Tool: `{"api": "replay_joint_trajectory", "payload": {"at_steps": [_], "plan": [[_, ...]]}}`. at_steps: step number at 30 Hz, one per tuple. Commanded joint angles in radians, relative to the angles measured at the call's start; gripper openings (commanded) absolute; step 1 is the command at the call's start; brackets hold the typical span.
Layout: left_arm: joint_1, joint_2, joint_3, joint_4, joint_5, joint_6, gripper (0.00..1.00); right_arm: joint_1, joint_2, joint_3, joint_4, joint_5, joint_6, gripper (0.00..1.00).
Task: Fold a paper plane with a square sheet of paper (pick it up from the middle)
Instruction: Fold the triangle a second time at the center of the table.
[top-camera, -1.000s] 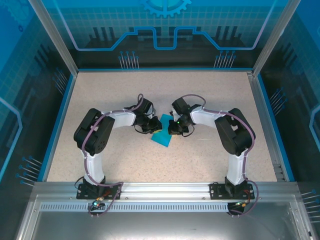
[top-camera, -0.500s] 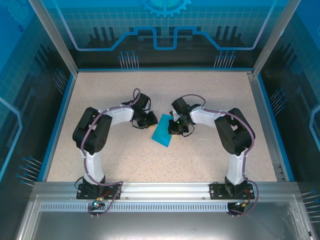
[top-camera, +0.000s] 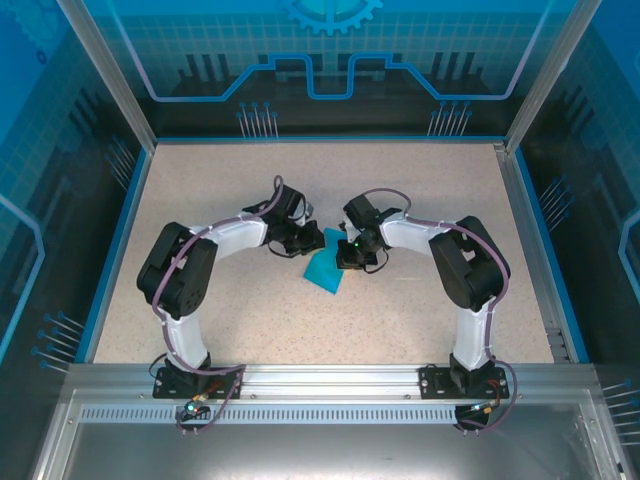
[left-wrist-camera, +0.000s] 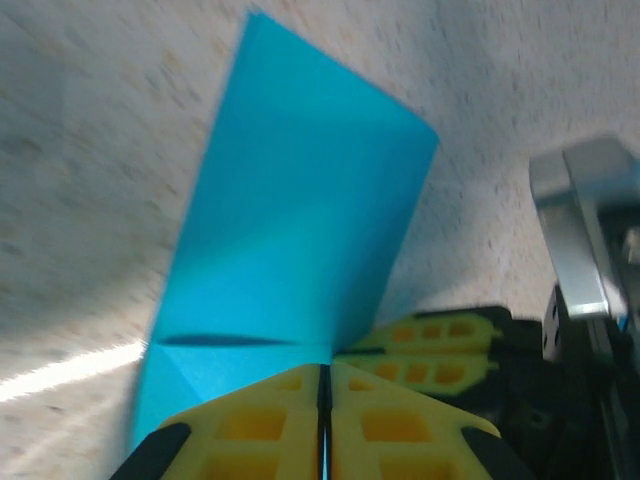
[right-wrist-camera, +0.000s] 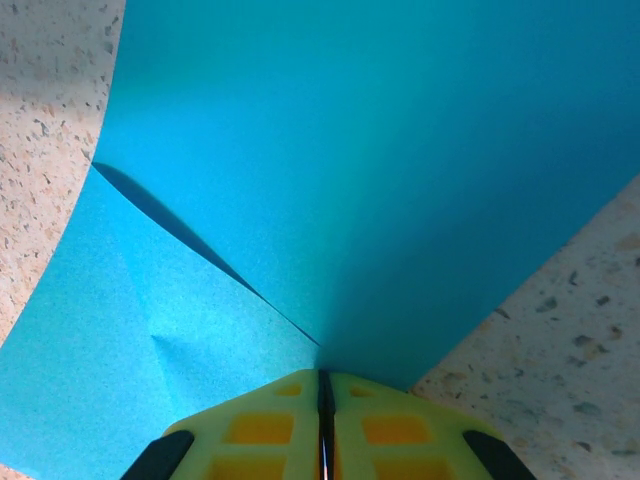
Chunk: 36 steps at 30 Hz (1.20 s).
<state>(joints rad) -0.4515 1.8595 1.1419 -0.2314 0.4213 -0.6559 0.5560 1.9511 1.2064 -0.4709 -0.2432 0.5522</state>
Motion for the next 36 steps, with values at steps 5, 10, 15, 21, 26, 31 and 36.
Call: {"api": "replay_joint_trajectory", "payload": {"at_steps": [5,10,15,21,26,31,36], "plan": [[-0.021,0.047,-0.041,0.001,0.045,-0.038,0.07,-0.002,0.070,-0.027,-0.091,0.113,-0.009,0.09],[-0.021,0.076,-0.042,-0.019,0.004,-0.033,0.05,-0.002,0.062,-0.021,-0.077,0.092,-0.008,0.09],[-0.021,0.097,-0.049,-0.028,-0.019,-0.034,0.05,-0.002,0.026,-0.012,-0.037,0.031,-0.009,0.10],[-0.021,0.116,-0.053,-0.055,-0.029,-0.026,0.04,-0.001,-0.056,0.022,0.012,-0.063,-0.024,0.12],[-0.020,0.122,-0.053,-0.085,-0.049,-0.024,0.03,0.027,-0.123,-0.001,0.021,-0.068,-0.041,0.13],[-0.021,0.128,-0.055,-0.083,-0.044,-0.029,0.03,0.077,-0.138,-0.047,0.015,-0.074,-0.028,0.12],[-0.020,0.128,-0.054,-0.083,-0.042,-0.028,0.04,0.103,-0.105,-0.073,0.050,-0.109,-0.003,0.12]]}}
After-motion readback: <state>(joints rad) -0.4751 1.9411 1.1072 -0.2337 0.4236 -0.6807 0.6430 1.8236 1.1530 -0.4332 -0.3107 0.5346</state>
